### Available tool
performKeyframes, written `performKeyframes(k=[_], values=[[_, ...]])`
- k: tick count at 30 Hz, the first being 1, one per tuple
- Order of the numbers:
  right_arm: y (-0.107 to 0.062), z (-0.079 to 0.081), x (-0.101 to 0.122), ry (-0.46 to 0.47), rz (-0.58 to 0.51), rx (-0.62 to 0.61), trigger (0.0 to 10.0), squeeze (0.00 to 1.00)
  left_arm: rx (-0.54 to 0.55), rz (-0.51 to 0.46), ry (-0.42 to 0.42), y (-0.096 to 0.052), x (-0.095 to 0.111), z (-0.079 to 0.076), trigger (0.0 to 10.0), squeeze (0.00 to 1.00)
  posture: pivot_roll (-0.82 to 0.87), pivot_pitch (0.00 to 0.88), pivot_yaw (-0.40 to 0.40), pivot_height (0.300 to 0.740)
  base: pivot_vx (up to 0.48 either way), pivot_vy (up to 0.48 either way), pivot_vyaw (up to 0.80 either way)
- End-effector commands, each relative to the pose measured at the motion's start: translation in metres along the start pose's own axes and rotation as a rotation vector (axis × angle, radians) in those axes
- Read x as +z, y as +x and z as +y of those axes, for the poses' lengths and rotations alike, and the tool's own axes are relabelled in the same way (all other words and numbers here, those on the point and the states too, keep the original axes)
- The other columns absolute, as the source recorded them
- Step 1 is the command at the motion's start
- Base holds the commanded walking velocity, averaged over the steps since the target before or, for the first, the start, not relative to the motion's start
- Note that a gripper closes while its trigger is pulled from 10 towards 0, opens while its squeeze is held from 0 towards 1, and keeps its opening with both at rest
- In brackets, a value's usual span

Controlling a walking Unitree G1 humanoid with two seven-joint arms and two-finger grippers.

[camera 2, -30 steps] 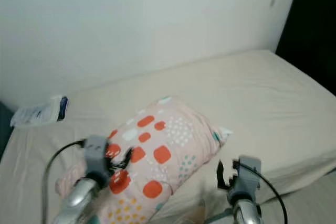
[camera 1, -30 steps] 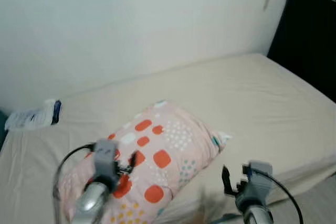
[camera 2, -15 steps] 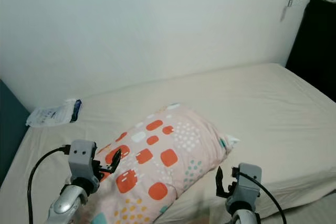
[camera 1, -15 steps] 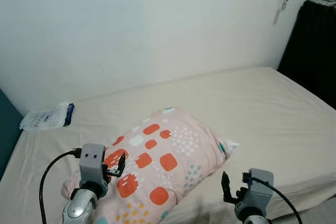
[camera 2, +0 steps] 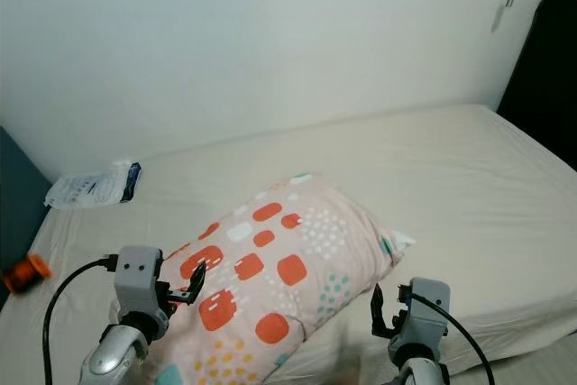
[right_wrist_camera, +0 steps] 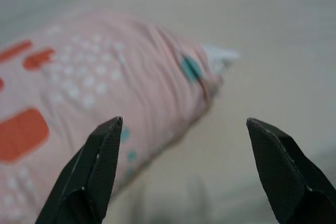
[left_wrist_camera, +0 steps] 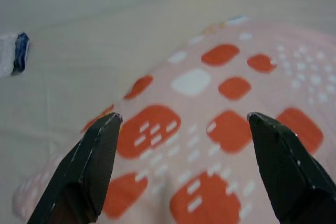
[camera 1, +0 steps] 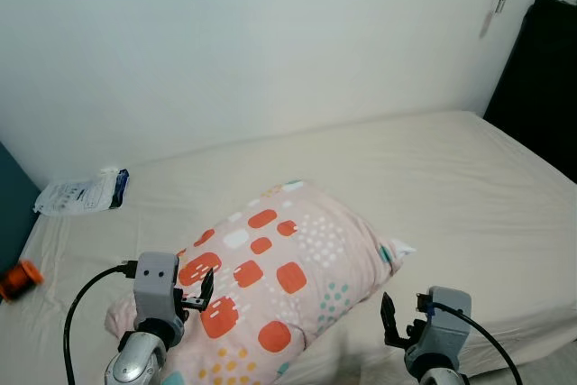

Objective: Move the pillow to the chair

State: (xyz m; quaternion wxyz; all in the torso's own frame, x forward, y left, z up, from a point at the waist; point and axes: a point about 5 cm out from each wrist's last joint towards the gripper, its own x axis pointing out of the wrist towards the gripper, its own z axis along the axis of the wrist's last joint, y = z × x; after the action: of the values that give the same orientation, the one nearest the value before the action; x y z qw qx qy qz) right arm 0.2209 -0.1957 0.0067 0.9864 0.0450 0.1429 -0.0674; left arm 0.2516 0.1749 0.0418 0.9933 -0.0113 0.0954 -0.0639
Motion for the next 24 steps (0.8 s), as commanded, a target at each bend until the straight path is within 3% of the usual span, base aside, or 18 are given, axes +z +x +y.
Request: performKeyframes(k=[1,3,6,9,12,14,16,18,19,20,21,22,23,24], values=[[0.006,0.007,0.0,-0.003,0.01,0.019,10.0,0.0,-0.018,0.013,0.009,0.007,0.0,-0.003,10.0,0.0,0.0,0.0,0.045,0.74,0.0,0.0,0.0],[0.038,0.022,0.016,-0.037,0.009,0.058,10.0,0.0,-0.104,0.001,0.033,0.04,0.015,-0.026,10.0,0.0,0.01,0.0,0.039,0.74,0.0,0.0,0.0],[0.046,0.025,0.026,-0.051,-0.008,0.079,10.0,0.0,-0.125,-0.024,0.029,0.045,0.024,-0.034,10.0,0.0,0.01,0.0,0.037,0.74,0.0,0.0,0.0],[0.031,0.012,0.02,-0.014,-0.013,0.049,10.0,0.0,-0.079,-0.014,0.019,0.023,0.015,-0.018,10.0,0.0,0.02,0.0,0.033,0.74,0.0,0.0,0.0],[0.023,0.008,0.014,-0.009,-0.004,0.038,10.0,0.0,-0.059,-0.001,0.019,0.013,0.009,-0.012,10.0,0.0,0.02,0.0,0.033,0.74,0.0,0.0,0.0],[0.002,0.001,-0.004,-0.005,0.034,0.026,10.0,0.0,-0.013,0.04,0.019,-0.01,-0.006,0.002,10.0,0.0,0.03,0.0,0.028,0.74,0.0,0.0,0.0],[-0.007,0.002,-0.013,-0.011,0.057,0.034,10.0,0.0,0.015,0.057,0.015,-0.019,-0.012,0.008,10.0,0.0,0.03,0.0,0.028,0.74,0.0,0.0,0.0],[0.008,0.007,-0.007,-0.01,0.041,0.037,10.0,0.0,0.0,0.039,0.014,-0.002,-0.007,0.003,10.0,0.0,0.03,0.0,0.03,0.74,0.0,0.0,0.0],[0.008,0.007,-0.007,-0.01,0.041,0.037,10.0,0.0,0.0,0.039,0.014,-0.002,-0.007,0.003,10.0,0.0,0.03,0.0,0.03,0.74,0.0,0.0,0.0],[0.03,0.016,0.008,-0.01,0.008,0.053,10.0,0.0,-0.032,0.014,0.01,0.023,0.002,-0.009,10.0,0.0,0.04,0.0,0.032,0.74,0.0,0.0,0.0],[0.04,0.02,0.015,-0.015,-0.006,0.065,10.0,0.0,-0.041,0.003,0.003,0.034,0.007,-0.015,10.0,0.0,0.04,0.0,0.032,0.74,0.0,0.0,0.0],[0.04,0.02,0.015,-0.015,-0.006,0.065,10.0,0.0,-0.041,0.003,0.003,0.034,0.007,-0.015,10.0,0.0,0.04,0.0,0.032,0.74,0.0,0.0,0.0],[0.05,0.026,0.025,-0.037,-0.024,0.077,10.0,0.0,-0.052,-0.007,-0.017,0.047,0.013,-0.025,10.0,0.0,0.03,0.0,0.036,0.74,0.0,0.0,0.0],[0.052,0.027,0.028,-0.045,-0.028,0.077,10.0,0.0,-0.058,-0.01,-0.021,0.048,0.015,-0.027,10.0,0.0,0.03,0.0,0.036,0.74,0.0,0.0,0.0]])
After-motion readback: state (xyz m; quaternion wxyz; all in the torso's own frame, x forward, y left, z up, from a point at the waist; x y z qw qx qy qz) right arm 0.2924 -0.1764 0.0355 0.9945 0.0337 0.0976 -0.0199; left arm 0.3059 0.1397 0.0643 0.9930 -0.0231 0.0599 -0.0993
